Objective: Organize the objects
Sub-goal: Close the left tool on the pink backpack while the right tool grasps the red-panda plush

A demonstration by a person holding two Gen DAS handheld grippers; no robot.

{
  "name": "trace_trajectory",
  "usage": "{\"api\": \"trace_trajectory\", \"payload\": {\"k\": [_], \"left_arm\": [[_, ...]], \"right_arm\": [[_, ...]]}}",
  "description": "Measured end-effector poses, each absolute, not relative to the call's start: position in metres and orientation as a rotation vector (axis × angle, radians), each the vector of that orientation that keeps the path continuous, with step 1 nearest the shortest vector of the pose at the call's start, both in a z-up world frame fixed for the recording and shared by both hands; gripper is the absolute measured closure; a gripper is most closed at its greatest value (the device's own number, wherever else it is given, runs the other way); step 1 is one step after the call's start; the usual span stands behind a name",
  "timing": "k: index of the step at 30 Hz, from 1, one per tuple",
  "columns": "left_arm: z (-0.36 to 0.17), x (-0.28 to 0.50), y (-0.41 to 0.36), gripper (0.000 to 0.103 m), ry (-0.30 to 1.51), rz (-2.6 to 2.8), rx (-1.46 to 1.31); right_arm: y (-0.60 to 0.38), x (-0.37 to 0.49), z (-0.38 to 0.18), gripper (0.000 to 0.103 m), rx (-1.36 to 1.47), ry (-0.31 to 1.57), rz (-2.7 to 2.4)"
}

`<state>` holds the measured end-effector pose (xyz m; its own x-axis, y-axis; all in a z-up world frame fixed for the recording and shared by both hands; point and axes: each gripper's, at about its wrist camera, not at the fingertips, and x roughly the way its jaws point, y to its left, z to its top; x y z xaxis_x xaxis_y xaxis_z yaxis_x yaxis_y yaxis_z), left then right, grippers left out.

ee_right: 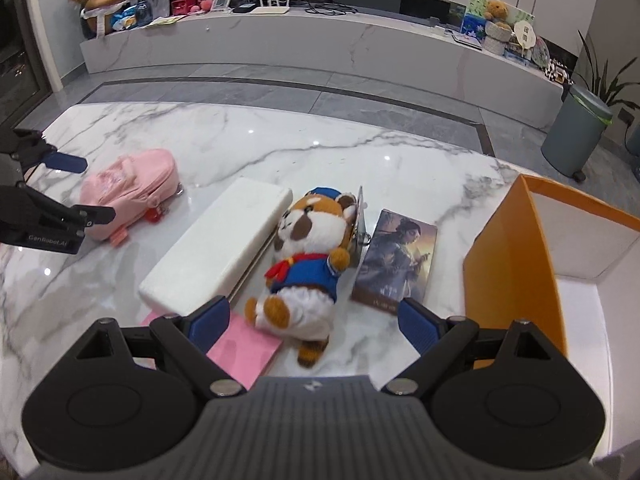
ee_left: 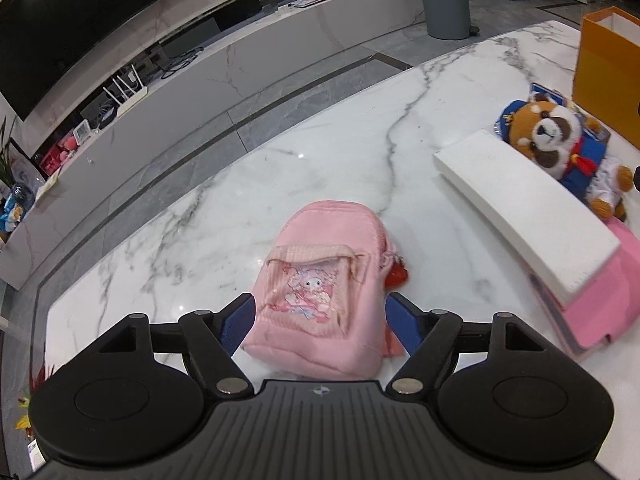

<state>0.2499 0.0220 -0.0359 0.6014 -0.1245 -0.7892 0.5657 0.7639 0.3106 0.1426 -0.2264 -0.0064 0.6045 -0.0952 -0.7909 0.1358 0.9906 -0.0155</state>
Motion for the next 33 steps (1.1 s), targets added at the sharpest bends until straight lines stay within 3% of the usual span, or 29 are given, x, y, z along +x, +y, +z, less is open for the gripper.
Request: {"api": "trace_trajectory", "payload": {"k": [17, 21, 29, 33], "left_arm": [[-0.061, 0.289, 0.023, 0.004, 0.847, -0.474, 0.559], [-0.063, 0.296, 0.024, 0.002, 0.849, -0.467, 0.545], [-0.065, 0.307, 0.032, 0.002, 0.865, -0.459, 0.456], [-0.065, 0.311, 0.036, 0.002, 0.88, -0.44, 0.409]], "right_arm": [[-0.239, 0.204, -0.041, 0.013, 0.152, 0.923, -0.176], [-0.242, 0.213, -0.049, 0.023, 0.151, 0.939, -0.183], [-0.243, 0.223, -0.051, 0.025, 0.104, 0.921, -0.186], [-0.24, 0.226, -0.055, 0.038, 0.089, 0.934, -0.162]]}}
